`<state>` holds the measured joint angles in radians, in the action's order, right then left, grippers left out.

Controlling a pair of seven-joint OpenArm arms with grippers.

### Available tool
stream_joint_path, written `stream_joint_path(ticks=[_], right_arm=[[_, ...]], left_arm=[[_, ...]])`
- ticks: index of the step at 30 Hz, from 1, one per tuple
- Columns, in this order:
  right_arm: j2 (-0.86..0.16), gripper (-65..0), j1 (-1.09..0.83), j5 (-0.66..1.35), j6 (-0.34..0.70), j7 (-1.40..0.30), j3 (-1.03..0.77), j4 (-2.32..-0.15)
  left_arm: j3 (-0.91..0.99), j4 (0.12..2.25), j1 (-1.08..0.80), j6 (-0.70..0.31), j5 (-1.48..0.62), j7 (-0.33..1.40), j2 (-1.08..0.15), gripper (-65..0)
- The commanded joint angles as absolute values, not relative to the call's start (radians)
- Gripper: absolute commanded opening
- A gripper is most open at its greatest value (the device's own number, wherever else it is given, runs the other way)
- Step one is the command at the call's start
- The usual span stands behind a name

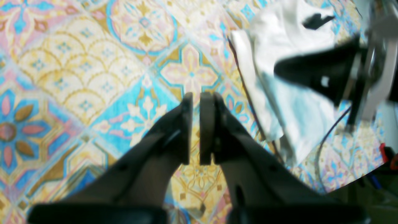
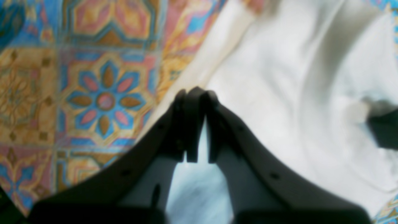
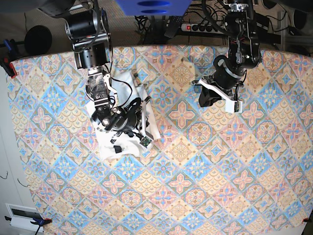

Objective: Fold the T-shirt properly
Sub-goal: 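Press and square the folded shirt edges with the right gripper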

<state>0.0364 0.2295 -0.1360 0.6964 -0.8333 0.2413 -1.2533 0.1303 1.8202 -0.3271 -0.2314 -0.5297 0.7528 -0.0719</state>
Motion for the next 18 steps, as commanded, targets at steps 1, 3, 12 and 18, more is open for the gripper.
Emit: stream_joint_path(ticks=[1,3,12,18], right_arm=[[0.050,-61.2,0.260,-0.127,0.698,-0.794,0.240,-1.248],[0.050,-61.2,0.266,-0.128,0.698,-0.756,0.240,-1.191],[0.050,-61.2,0.294,-0.128,0.698,-0.573,0.240,-0.900],[0.042,-61.2,0.312,-0.128,0.698,-0.544,0.176,-0.866]], left_arm=[[0.130,1.848,-0.318,-0.239,-0.544,0.734,-0.073,-62.4],[0.130,1.850,-0.328,-0.239,-0.544,0.734,-0.071,-62.4],[0.131,1.845,-0.332,-0.236,-0.628,0.734,-0.074,-62.4],[0.131,1.845,-0.332,-0.236,-0.633,0.734,-0.074,-62.4]])
